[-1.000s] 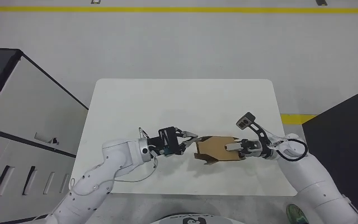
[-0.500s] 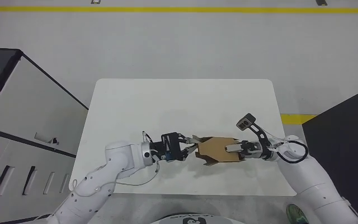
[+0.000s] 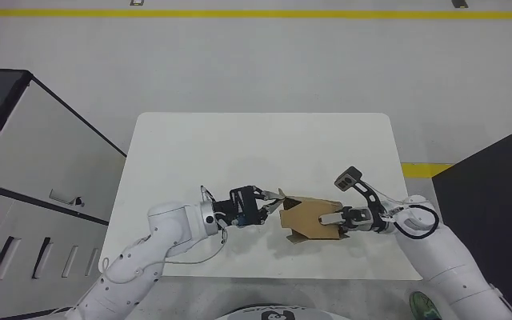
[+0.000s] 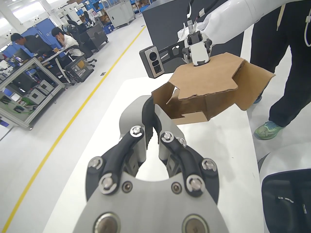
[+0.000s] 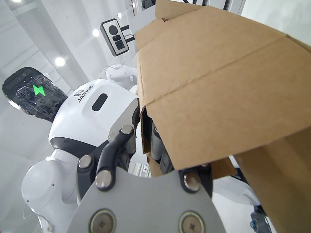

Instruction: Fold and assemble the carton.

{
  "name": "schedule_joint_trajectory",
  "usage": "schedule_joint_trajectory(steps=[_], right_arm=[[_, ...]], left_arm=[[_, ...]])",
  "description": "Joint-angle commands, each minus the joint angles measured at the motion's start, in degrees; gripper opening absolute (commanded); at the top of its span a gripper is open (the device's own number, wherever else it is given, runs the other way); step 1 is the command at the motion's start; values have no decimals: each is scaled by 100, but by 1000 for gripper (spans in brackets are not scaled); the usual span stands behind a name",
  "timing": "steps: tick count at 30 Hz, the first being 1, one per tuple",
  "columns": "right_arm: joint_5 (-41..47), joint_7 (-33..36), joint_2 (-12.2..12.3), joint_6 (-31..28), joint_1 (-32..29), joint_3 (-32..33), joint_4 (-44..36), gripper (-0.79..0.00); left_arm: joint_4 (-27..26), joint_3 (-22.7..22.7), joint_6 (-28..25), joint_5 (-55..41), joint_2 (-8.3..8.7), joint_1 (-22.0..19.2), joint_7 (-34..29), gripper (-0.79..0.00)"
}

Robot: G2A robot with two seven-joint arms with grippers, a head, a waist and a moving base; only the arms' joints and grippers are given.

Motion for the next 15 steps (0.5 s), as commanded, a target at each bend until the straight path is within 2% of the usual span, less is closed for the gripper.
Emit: schedule_joint_trajectory(steps=[1,6,15], right_arm=[[-8,0,5,0,-14,25,0,-785],[-60,0,8,0,-60,96,-1,-785],[-129,-59,-26,-58,-99,143,133,-785]], left_arm=[[-32,-4,-18,31,5,8,-19,-785],[-118,78,-130,161,10,-13,-135,-785],[-238,169,-28,273,4,1,-292,-785]])
